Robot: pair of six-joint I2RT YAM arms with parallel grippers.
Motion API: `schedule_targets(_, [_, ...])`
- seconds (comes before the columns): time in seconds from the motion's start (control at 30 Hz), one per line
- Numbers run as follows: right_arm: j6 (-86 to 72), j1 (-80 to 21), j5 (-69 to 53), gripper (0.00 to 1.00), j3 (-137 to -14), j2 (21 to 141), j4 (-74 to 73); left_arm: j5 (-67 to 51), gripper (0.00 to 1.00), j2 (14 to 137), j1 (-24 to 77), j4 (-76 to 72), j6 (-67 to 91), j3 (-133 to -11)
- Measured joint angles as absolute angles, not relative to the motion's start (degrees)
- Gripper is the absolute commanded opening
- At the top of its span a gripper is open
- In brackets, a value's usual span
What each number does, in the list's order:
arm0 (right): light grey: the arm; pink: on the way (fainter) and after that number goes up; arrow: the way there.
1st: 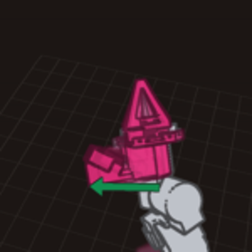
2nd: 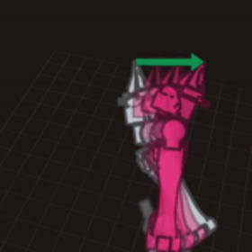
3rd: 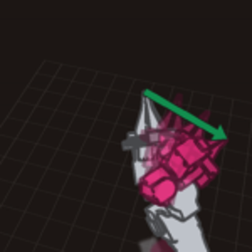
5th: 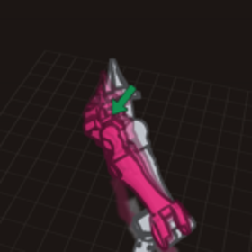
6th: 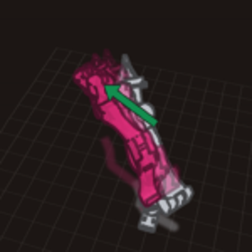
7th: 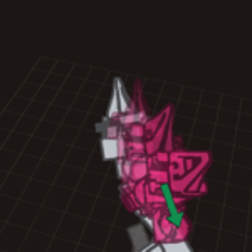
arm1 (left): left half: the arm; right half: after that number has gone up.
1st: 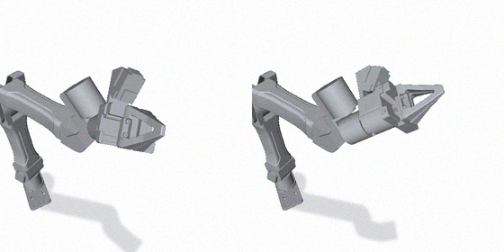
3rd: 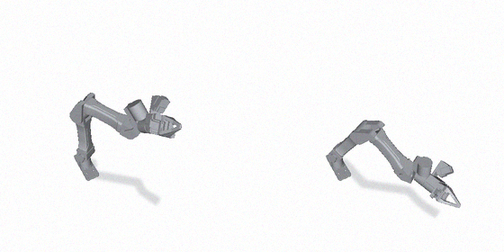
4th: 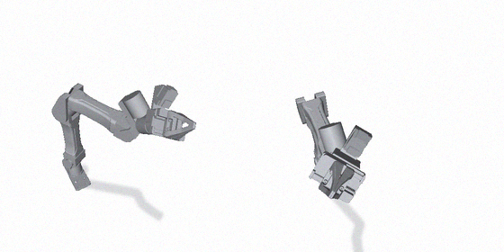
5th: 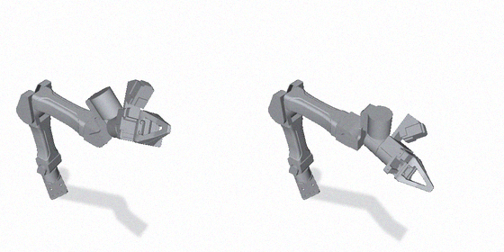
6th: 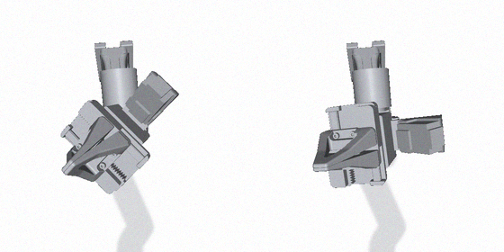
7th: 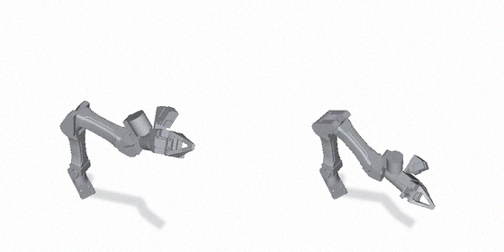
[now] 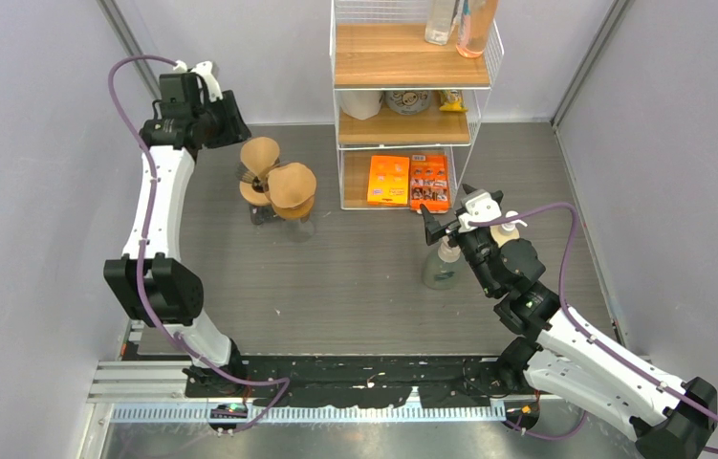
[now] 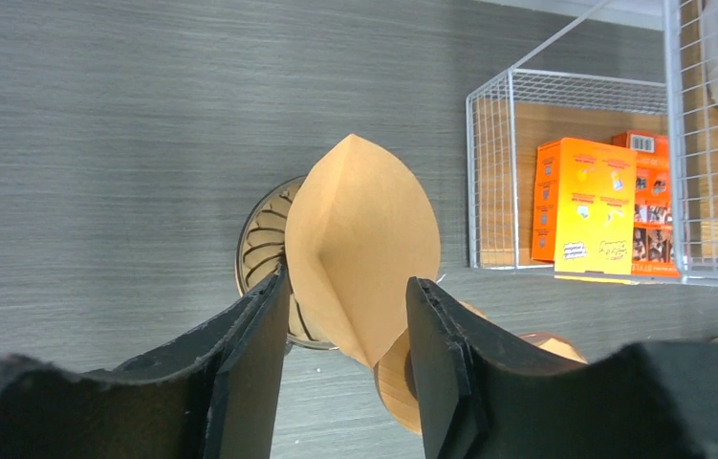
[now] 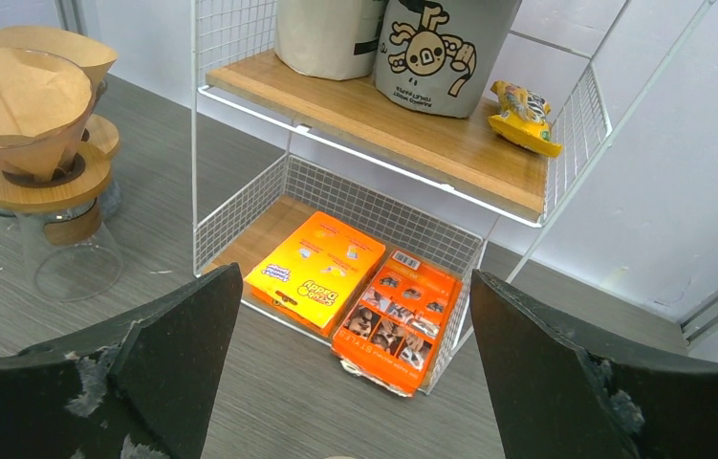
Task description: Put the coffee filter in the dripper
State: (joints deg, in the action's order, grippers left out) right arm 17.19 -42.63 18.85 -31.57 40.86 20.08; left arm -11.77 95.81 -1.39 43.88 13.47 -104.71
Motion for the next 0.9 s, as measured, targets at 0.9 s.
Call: schedule_targets(0.9, [17.21,-42.63,19.4,0.95,-31.57,41.76,19.46,-5.37,0.11,109.54,3.27,49.25,15.25,-108.97])
